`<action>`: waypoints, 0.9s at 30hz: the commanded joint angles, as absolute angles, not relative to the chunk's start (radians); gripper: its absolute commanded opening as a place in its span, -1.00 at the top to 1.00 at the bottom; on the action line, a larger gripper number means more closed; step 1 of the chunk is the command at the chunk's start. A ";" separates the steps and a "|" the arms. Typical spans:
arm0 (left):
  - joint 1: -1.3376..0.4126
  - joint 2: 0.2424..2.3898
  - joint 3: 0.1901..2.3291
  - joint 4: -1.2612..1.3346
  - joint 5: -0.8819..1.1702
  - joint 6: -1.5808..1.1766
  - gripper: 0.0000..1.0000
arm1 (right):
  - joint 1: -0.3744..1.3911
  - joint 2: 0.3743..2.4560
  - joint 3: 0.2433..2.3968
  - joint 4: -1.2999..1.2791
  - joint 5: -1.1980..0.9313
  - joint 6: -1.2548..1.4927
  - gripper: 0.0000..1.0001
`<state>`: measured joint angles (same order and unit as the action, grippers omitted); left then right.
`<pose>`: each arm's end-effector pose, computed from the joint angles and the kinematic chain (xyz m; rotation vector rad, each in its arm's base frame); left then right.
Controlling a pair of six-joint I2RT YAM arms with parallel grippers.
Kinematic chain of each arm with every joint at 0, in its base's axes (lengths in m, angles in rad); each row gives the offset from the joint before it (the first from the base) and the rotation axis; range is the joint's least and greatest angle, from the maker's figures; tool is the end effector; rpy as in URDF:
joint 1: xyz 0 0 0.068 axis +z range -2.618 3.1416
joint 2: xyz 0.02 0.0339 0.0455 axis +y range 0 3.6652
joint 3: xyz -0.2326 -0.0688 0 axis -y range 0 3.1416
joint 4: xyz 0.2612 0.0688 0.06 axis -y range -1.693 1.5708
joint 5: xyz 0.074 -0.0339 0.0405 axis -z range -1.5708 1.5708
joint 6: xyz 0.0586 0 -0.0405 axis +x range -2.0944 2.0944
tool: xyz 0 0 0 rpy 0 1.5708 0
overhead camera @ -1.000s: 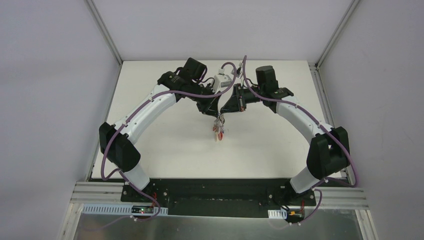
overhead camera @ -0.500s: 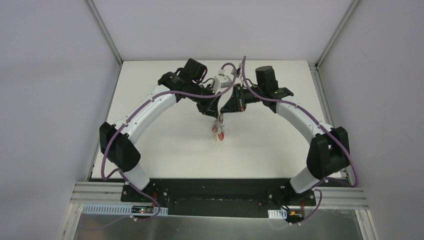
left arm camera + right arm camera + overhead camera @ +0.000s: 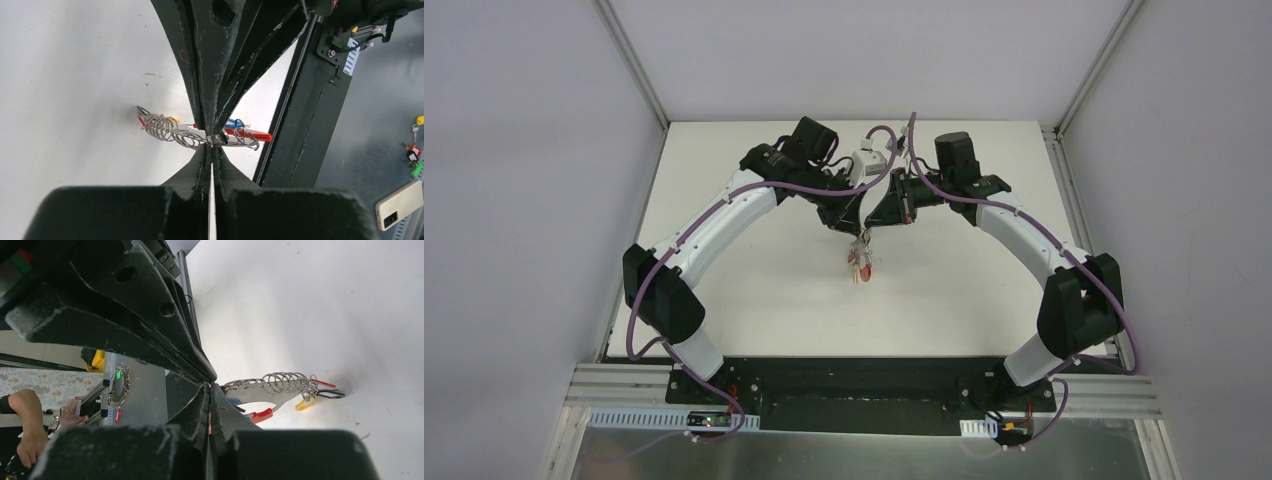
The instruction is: Put the keys on the keyring
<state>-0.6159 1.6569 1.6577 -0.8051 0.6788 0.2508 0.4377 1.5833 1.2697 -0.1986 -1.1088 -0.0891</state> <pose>0.2923 -0.2519 0.3193 1.2807 1.9773 -0.9805 0.3194 0.2074 0.2735 -1.1631 1.6609 1.3559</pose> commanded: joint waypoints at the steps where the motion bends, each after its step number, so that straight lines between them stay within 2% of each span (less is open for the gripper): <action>1: -0.624 1.634 1.671 -0.788 0.713 0.242 1.00 | 0.442 1.567 1.308 -0.176 -1.145 -0.082 1.00; 27: -0.623 1.631 1.674 -0.796 0.716 0.249 1.00 | 0.445 1.575 1.282 -0.177 -1.143 -0.094 1.00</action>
<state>-0.6159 1.6569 1.6577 -0.8055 0.6796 0.2512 0.4377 1.5833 1.2697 -0.1841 -1.1370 -0.0681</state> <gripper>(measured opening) 0.008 0.005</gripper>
